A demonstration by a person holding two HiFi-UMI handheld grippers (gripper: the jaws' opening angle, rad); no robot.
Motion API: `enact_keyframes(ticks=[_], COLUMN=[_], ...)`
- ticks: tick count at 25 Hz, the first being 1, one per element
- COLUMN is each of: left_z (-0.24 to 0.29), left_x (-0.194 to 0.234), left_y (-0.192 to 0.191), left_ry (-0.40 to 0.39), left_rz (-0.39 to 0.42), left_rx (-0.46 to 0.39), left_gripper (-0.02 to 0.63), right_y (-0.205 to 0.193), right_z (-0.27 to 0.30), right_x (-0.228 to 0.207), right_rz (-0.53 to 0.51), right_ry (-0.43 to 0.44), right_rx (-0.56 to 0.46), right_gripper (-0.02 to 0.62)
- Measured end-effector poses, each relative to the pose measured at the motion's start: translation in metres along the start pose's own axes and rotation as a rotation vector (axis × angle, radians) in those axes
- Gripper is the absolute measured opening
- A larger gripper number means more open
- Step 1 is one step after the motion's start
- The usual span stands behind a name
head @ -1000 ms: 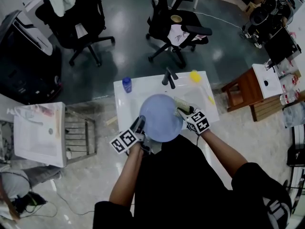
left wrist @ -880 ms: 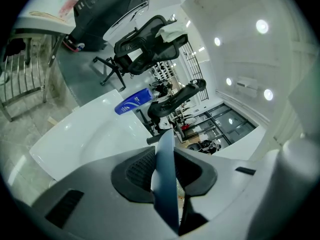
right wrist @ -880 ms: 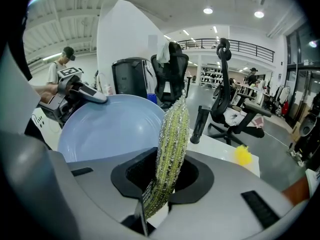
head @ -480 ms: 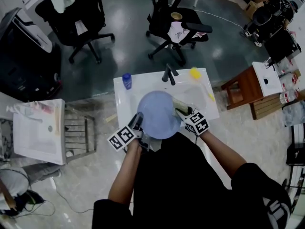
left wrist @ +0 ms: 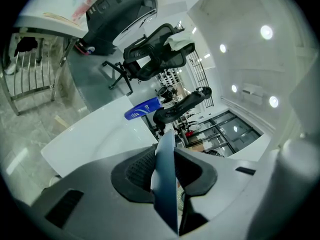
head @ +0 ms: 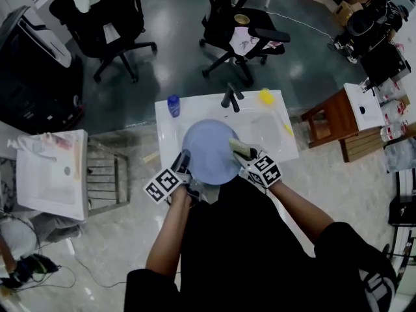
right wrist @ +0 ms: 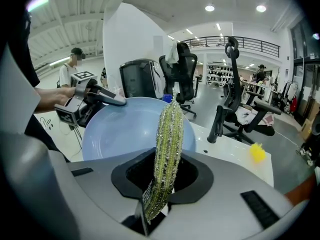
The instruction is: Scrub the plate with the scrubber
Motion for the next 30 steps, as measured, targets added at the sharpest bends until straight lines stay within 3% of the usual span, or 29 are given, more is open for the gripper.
enact_keyframes(ticks=[16, 30], left_z=[-0.014, -0.008], left_x=[0.005, 0.007], left_y=[0.002, -0.004], left_ry=[0.009, -0.003], left_rz=[-0.022, -0.056], left_rx=[-0.048, -0.045], left_gripper=[0.092, 0.094], right_y=[0.006, 0.000], right_z=[-0.006, -0.013], right_x=[0.036, 0.049], right_rz=[-0.004, 0.099], right_ry=[0.069, 0.183], right_rx=[-0.050, -0.057], right_gripper=[0.060, 0.057])
Point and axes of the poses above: the fingertips, and each gripper's own axes: z forward along the fingers, x to its left, y out of its top, the point moved 4 cm from there along -z, backward along the fingers, and after that the axes turned 12 degrees about x, right-handed, at the moved point
